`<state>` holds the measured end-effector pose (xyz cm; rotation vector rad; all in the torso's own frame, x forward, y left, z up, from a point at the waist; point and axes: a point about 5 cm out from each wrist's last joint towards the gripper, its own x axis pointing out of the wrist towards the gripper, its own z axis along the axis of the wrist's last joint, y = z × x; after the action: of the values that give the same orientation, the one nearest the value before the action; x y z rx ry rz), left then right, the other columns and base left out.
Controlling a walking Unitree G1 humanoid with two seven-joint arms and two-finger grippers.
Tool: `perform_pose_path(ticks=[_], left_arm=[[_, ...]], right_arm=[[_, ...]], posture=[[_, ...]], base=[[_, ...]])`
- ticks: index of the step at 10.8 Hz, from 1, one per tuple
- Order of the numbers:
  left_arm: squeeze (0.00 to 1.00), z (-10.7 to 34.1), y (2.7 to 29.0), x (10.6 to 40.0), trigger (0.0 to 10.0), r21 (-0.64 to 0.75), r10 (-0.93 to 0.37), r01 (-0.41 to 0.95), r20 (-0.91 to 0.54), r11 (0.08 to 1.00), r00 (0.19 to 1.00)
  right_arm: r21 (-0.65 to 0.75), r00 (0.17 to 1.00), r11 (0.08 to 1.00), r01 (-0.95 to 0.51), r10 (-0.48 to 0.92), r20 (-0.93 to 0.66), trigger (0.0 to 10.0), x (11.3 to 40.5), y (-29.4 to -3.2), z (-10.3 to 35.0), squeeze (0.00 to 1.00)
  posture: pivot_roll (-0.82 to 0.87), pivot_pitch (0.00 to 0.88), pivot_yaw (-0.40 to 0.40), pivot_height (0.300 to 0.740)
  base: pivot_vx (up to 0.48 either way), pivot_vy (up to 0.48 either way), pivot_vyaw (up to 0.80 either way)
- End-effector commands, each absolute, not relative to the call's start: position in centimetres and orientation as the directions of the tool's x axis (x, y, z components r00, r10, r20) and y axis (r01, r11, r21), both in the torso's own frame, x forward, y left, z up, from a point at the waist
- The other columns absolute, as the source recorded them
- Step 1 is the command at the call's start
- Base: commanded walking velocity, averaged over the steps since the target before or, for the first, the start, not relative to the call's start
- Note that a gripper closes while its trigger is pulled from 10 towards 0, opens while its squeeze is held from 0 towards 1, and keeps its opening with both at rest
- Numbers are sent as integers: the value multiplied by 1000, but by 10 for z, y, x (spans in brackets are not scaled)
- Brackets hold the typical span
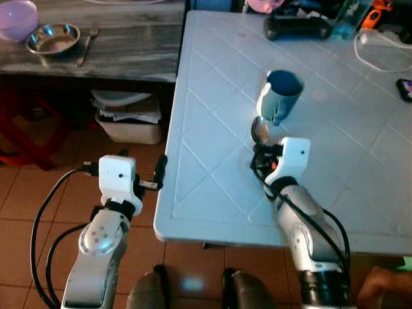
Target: Setting the table
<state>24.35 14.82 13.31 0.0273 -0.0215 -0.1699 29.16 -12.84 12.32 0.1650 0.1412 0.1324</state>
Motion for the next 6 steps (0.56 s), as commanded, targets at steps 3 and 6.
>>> perform_pose_path(ticks=[3, 6], left_arm=[[0, 131, 150, 243, 10000, 26, -160, 160, 14, 987, 987], [0, 130, 149, 244, 10000, 26, -164, 164, 13, 986, 986]], right_arm=[[152, 969, 979, -135, 163, -186, 10000, 275, -139, 102, 925], [136, 952, 986, -94, 129, -277, 6314, 271, -153, 84, 0]], posture=[[21, 212, -6, 740], [24, 210, -6, 740]], base=[[0, 0, 0], [0, 0, 0]])
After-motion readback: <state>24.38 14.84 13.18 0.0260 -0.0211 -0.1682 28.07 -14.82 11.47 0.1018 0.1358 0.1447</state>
